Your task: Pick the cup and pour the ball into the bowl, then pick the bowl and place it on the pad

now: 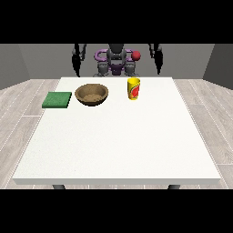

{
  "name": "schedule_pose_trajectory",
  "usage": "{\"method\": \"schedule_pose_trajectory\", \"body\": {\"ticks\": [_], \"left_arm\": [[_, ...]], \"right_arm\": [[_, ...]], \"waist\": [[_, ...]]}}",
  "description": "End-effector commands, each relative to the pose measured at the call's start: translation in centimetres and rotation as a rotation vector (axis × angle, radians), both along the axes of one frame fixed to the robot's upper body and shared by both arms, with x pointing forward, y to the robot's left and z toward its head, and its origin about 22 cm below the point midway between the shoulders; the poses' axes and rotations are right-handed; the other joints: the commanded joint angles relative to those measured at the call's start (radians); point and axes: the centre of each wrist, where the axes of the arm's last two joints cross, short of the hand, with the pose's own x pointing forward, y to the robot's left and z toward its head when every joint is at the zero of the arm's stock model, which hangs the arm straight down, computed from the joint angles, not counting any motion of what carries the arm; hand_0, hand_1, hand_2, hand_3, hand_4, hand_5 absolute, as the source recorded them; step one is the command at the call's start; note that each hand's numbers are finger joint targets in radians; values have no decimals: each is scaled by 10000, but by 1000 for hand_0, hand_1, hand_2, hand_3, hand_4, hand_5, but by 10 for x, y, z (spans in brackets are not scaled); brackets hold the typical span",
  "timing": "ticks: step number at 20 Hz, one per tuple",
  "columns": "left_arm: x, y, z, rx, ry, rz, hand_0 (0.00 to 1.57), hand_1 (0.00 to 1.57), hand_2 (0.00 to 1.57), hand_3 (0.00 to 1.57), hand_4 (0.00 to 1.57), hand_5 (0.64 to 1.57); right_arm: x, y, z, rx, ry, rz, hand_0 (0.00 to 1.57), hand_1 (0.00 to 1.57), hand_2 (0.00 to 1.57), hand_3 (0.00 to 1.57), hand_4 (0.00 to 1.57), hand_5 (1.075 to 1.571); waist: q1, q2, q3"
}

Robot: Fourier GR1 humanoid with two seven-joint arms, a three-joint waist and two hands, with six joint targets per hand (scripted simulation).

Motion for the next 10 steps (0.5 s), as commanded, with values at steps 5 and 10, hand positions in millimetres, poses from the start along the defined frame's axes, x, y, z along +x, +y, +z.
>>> {"method": "schedule_pose_trajectory", "body": {"ticks": [5, 10], "left_arm": [[2, 7, 30, 314, -287, -98, 0, 0, 0, 0, 0, 1557], [16, -14, 77, -1618, -1050, -154, 0, 0, 0, 0, 0, 1558]], "right_arm": [[2, -11, 30, -488, -311, -110, 0, 0, 0, 0, 0, 1569], [2, -91, 54, 123, -853, -491, 0, 0, 0, 0, 0, 1569]], "waist": [[-125, -2525, -316], [-21, -1998, -371]]}}
